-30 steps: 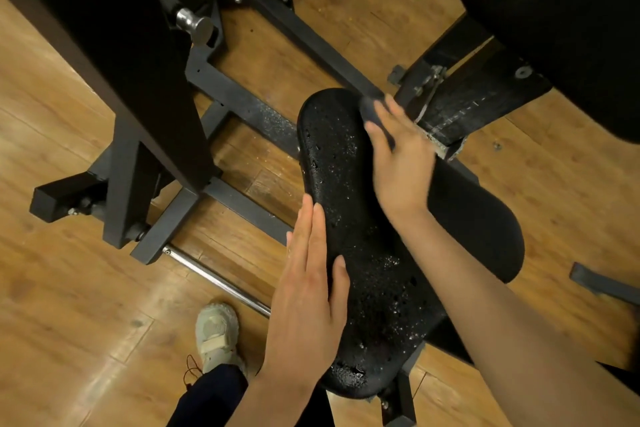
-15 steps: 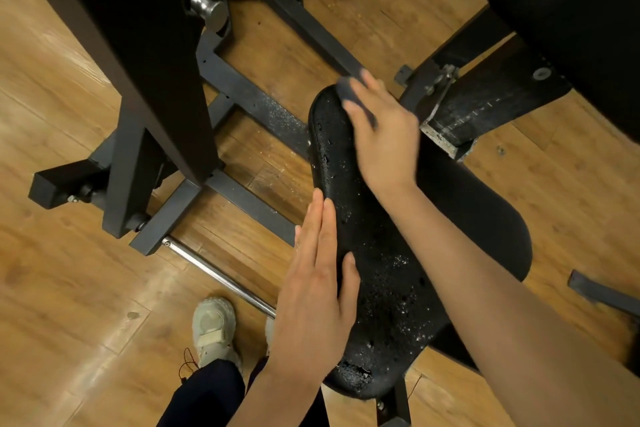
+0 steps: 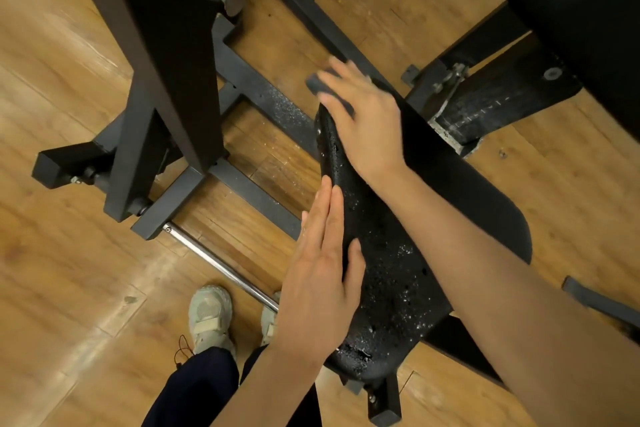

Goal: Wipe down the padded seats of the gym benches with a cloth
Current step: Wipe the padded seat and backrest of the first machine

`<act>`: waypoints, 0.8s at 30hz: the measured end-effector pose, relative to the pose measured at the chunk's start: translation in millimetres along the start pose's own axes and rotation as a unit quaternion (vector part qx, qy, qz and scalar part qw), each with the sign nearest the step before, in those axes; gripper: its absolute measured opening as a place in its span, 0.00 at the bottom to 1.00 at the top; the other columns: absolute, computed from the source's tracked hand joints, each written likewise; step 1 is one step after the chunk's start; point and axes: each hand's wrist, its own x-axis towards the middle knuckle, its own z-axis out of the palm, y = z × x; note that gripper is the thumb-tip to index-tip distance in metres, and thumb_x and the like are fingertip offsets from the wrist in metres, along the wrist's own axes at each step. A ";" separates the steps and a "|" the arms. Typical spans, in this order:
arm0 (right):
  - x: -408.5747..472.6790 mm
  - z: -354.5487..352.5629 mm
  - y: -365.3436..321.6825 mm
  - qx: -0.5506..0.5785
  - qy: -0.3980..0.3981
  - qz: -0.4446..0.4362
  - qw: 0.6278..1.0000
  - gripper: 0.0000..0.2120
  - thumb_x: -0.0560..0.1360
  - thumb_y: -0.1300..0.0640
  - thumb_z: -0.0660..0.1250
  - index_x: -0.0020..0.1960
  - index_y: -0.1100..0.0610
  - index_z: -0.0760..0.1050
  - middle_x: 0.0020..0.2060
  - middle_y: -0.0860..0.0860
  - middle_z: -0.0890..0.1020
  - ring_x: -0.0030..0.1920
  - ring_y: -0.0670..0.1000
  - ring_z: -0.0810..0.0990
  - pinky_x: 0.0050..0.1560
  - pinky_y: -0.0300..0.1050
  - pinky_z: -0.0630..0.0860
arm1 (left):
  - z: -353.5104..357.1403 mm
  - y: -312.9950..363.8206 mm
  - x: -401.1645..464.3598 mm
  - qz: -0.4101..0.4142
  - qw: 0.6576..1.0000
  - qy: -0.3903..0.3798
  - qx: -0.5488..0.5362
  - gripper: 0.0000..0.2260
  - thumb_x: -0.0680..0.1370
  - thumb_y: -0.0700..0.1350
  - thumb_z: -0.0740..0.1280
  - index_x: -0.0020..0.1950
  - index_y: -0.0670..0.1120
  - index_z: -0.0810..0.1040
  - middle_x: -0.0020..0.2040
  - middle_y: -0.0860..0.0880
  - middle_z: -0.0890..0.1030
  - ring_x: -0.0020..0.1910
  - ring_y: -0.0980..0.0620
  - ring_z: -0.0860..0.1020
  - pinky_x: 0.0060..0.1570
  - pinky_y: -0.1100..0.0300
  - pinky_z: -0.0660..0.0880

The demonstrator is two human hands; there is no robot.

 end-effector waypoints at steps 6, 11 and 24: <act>-85.9 -33.5 6.7 0.019 -0.040 -0.010 0.999 0.19 0.80 0.60 0.65 0.70 0.60 0.73 0.72 0.54 0.71 0.75 0.52 0.65 0.76 0.52 0.61 | -3.9 1.8 -0.5 0.001 1.000 -0.001 -0.025 0.28 0.84 0.53 0.51 0.81 0.53 0.42 0.81 0.60 0.40 0.78 0.67 0.41 0.79 0.58 0.50; -74.6 -26.4 -1.8 0.013 -0.024 0.004 1.000 0.18 0.80 0.58 0.65 0.69 0.58 0.74 0.70 0.53 0.73 0.74 0.52 0.67 0.75 0.53 0.63 | -16.6 -1.1 -22.6 -0.066 0.995 0.001 -0.073 0.28 0.83 0.58 0.49 0.80 0.60 0.39 0.78 0.69 0.36 0.79 0.64 0.43 0.64 0.84 0.44; -101.7 -22.5 -16.4 -0.014 -0.081 -0.058 0.995 0.17 0.79 0.58 0.65 0.66 0.60 0.76 0.69 0.55 0.73 0.73 0.53 0.67 0.76 0.47 0.58 | -11.7 3.8 -48.7 -0.094 0.984 -0.007 -0.154 0.23 0.84 0.56 0.48 0.78 0.63 0.45 0.79 0.69 0.45 0.76 0.73 0.44 0.66 0.83 0.43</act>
